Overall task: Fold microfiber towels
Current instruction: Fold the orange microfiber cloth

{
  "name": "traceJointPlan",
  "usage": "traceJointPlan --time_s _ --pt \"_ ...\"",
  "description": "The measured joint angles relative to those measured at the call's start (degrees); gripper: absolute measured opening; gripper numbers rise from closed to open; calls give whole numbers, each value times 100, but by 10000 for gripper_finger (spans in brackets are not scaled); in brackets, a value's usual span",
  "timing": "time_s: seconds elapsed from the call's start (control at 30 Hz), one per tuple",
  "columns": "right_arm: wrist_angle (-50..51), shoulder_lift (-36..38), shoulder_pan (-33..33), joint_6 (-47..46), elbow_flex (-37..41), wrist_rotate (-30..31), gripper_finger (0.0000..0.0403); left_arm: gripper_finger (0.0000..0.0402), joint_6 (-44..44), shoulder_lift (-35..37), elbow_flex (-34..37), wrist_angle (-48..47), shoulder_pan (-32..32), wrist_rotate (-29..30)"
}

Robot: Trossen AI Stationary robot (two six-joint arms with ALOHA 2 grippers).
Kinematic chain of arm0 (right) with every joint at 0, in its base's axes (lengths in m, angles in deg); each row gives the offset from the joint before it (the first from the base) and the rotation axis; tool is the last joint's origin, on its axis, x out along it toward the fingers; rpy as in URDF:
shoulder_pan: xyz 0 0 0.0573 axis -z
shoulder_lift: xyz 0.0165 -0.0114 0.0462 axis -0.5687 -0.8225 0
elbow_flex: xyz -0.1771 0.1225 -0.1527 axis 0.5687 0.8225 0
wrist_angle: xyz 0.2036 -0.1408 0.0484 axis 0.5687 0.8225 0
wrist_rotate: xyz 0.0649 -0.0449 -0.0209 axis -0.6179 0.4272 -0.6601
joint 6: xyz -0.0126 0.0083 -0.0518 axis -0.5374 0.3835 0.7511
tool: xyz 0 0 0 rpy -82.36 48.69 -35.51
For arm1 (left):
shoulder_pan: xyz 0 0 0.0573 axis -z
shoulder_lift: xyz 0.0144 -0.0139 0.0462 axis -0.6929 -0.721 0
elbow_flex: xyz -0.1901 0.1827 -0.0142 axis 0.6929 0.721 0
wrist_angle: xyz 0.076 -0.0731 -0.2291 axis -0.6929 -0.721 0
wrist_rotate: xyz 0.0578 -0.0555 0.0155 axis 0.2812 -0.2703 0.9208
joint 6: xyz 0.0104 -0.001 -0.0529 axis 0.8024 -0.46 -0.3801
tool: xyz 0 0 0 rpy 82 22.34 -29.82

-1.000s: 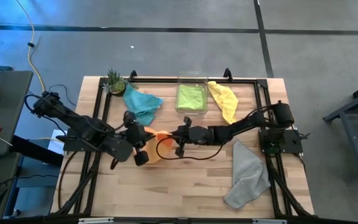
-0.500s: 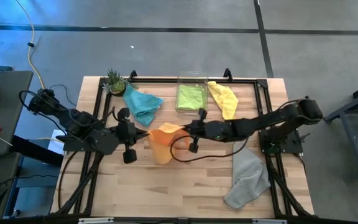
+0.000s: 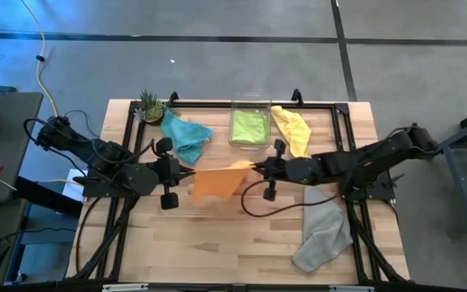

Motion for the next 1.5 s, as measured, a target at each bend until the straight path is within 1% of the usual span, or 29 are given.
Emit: traceJointPlan --time_s 0.1,0.23,0.33,0.53,0.77,0.9,0.97,1.03,1.1,1.2,1.27,1.33,1.5 --pt "236 146 -132 -198 -1 -11 0 1 -2 -2 -47 -4 40 30" --pt "515 298 -313 -438 -1 -37 0 1 0 -7 -317 43 205 123" --pt "624 388 -488 -609 -7 -73 0 1 -16 -11 -454 62 390 215" --pt "732 566 -947 -1130 -21 -278 0 1 -365 -49 -540 170 876 290" --pt "1530 511 -1554 -2265 -693 -311 0 1 -788 -391 -550 638 1479 326" --pt "1533 468 -1731 -2915 -834 -759 0 1 -1021 -605 -549 1149 1798 425" --pt "1524 454 -1744 -3202 -812 -846 0 1 -1235 -658 -551 1198 1934 659" --pt "1526 441 -1688 -3445 -693 -922 0 1 -1603 -700 -549 879 1987 996" --pt "1564 390 -1519 -3585 -576 -1020 0 1 -2163 -724 -549 222 1950 1261" --pt "1584 284 -1154 -3656 -345 -1185 0 1 -3211 -746 -520 -865 1736 1532" --pt "1588 196 -874 -3590 -162 -1334 0 1 -3709 -791 -325 -1340 1561 1606" --pt "1582 76 -609 -3485 -7 -1391 0 1 -4056 -796 -14 -1524 1419 1585" --pt "1513 -224 36 -2992 200 -1643 0 0 -4392 -788 845 -1440 1102 1370"
